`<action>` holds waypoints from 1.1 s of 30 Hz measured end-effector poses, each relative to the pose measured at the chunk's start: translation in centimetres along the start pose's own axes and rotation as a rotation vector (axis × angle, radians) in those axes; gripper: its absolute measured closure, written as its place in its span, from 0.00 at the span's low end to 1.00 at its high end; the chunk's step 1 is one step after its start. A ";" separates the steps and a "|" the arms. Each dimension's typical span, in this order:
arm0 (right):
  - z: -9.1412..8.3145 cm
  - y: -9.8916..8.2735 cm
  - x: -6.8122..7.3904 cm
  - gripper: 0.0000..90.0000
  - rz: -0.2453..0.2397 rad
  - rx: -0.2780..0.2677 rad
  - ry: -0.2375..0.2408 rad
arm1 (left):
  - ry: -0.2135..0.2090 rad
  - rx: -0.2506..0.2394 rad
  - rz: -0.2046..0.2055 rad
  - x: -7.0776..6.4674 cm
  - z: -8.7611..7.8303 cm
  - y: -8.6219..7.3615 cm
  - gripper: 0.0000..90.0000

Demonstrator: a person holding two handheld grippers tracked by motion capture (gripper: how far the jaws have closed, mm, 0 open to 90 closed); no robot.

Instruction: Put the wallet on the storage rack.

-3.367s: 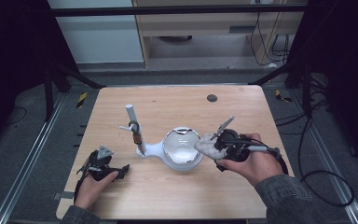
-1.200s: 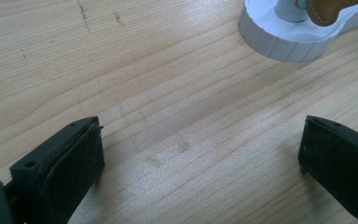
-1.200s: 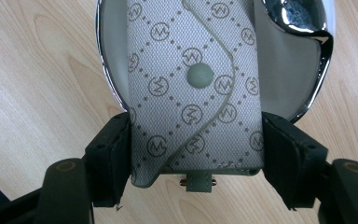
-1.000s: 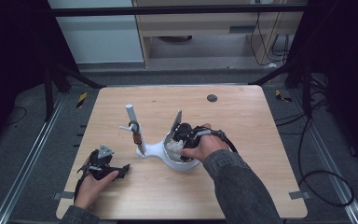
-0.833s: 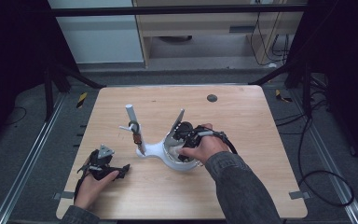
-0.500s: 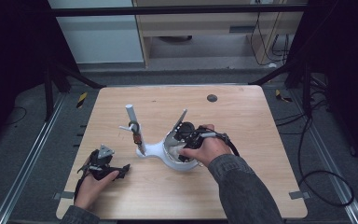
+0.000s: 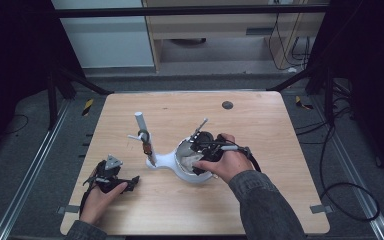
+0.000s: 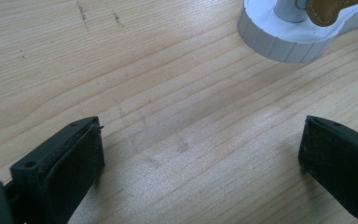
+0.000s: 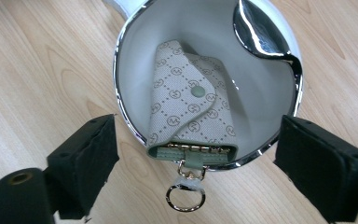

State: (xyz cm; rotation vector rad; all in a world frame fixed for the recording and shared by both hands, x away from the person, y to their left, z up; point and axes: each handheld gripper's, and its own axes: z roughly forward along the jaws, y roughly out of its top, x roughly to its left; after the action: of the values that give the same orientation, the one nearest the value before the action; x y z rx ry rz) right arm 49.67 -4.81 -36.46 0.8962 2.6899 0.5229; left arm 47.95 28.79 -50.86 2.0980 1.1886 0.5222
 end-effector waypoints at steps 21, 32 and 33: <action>-1.9 -2.1 -1.1 0.06 0.013 -0.156 0.003 | -0.001 0.000 -0.003 0.0 0.0 0.0 0.00; -2.9 -3.7 -1.8 0.07 0.043 -0.202 -0.023 | -0.001 0.001 0.001 0.0 0.0 0.0 0.00; -2.9 -3.8 -1.9 0.08 0.044 -0.205 -0.025 | -0.001 0.001 0.001 0.0 0.0 0.0 0.00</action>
State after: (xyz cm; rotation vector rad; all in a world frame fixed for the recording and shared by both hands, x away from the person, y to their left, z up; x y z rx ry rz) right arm 48.13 -9.55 -35.21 0.8992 2.5414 0.7759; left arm 47.95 28.80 -50.86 2.0997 1.1877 0.5214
